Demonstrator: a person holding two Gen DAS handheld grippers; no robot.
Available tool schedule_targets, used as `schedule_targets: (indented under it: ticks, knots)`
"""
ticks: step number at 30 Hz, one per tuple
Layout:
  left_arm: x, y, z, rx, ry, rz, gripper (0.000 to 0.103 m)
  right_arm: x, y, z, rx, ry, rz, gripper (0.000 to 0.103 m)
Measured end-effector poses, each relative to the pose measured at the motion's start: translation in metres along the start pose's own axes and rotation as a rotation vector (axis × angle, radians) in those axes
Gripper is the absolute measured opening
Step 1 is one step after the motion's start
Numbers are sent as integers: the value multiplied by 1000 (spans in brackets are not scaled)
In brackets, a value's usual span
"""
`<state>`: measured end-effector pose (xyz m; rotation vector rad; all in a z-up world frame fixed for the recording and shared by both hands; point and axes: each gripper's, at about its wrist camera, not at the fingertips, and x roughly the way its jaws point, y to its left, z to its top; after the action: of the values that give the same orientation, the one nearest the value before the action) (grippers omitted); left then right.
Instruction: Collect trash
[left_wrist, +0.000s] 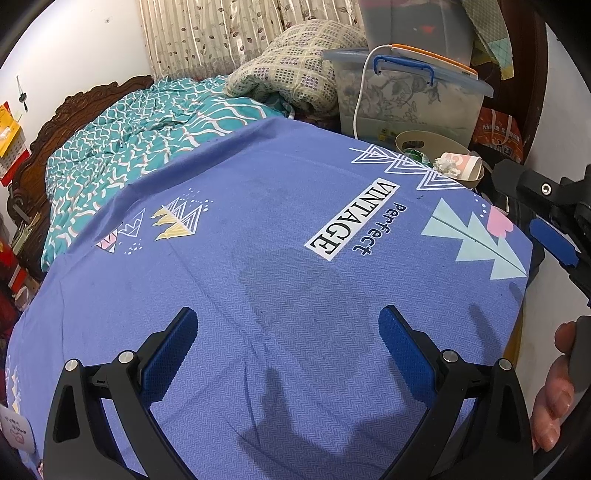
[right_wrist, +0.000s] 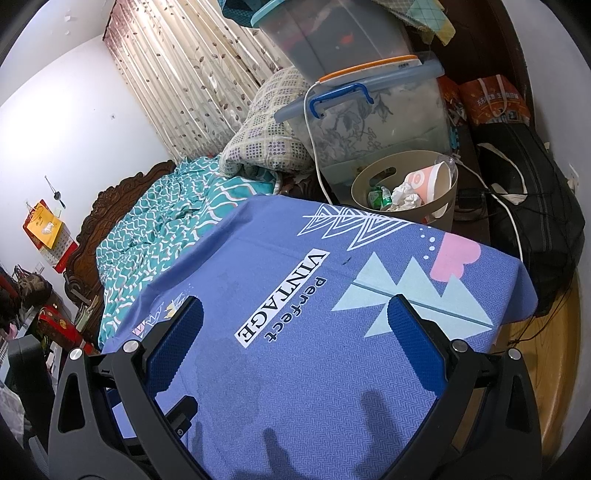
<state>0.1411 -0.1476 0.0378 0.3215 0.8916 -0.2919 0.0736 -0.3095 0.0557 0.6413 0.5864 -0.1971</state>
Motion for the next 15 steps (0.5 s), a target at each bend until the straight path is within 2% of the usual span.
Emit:
schedule_targets:
  ticks: [15]
  knots:
    - [-11,3,2,-13,-46,-32,95,2,2,4,-1,-4,2,99]
